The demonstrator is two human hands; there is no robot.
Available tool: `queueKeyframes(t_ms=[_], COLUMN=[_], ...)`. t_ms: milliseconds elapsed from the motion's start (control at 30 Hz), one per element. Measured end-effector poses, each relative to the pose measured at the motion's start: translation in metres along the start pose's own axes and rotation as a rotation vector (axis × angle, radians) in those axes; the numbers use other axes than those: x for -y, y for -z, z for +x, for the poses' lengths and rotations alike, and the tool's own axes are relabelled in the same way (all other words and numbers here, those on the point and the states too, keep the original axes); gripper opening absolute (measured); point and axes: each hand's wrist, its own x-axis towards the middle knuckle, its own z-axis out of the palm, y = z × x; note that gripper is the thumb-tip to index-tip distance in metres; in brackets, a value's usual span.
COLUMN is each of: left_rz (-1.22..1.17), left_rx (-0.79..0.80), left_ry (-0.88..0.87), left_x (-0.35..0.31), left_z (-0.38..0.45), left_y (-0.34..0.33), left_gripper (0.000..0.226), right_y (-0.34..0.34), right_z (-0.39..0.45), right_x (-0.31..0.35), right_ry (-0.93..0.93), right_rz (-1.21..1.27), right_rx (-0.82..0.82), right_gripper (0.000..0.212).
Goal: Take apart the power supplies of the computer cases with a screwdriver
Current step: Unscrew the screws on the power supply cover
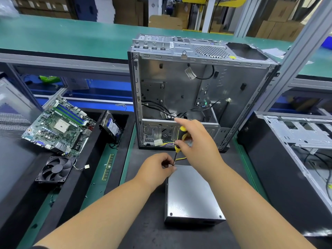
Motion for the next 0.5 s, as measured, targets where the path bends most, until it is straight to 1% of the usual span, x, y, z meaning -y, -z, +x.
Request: queueKeyframes(t_ms=[67,133,267,333,400,500], left_rz=[0.005,0.005,0.02,0.039,0.046,0.047], left_rx=[-0.005,-0.003,-0.005,-0.022,-0.03,-0.027], left_ry=[0.009,0.029,0.056,0.067,0.075,0.076], left_x=[-0.0001,-0.0005,-0.0023,-0.0019,-0.0011,-0.0024], left_z=[0.0013,0.003,0.0049,0.0044,0.0037,0.0033], left_y=[0.0001,0.0001,-0.0011,-0.0012,-0.0013,-0.0018], left_gripper=[0.017,0.016,0.018,0.017,0.017,0.017], right_y=[-0.0009,-0.0017,0.0012,0.0008,-0.0009,0.0008], right_z=[-0.0016,-0.0042,-0.0059,-0.0051,-0.005,-0.0052], right_x=[0.0013,0.0019,-0.0003,0.0008,0.0009,0.0003], right_ry=[-0.056,-0.071,0.019,0.015,-0.01,-0.027], right_rz=[0.104,0.139,-0.019,-0.028,-0.025,-0.035], right_rx=[0.034,0.049,-0.004,-0.011,-0.001,0.023], right_gripper=[0.063,0.059,0.043,0.041,0.042,0.053])
